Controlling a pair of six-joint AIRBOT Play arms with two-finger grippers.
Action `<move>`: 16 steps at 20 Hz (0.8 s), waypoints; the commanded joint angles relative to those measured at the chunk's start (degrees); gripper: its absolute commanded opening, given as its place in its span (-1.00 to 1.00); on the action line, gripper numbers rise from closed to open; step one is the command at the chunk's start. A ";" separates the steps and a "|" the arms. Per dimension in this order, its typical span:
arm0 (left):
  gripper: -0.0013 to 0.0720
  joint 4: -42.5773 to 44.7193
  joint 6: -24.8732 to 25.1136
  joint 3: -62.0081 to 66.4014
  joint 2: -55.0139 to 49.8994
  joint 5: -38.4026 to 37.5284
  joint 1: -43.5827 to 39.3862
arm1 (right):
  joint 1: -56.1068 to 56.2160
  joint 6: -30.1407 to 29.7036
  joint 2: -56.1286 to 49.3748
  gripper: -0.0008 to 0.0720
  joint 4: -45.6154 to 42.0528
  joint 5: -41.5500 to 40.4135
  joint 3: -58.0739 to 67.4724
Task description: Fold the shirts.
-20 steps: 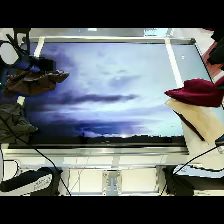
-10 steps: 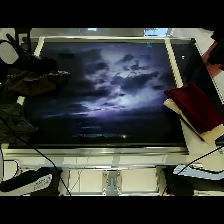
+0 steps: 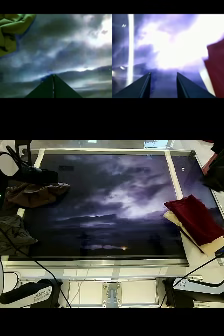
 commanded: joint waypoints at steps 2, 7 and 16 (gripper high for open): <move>-0.93 -6.16 -0.15 0.04 -0.04 -0.15 0.02 | 20.09 -8.57 -0.98 0.07 -18.58 -12.94 -0.04; -0.93 -8.61 0.11 0.04 -0.94 -0.63 0.02 | 34.21 -8.41 -4.28 0.07 -40.46 -21.68 -0.04; -0.93 -9.25 2.01 0.04 -2.10 -2.93 0.02 | 34.60 -9.03 -6.51 0.03 -47.74 -23.26 -0.02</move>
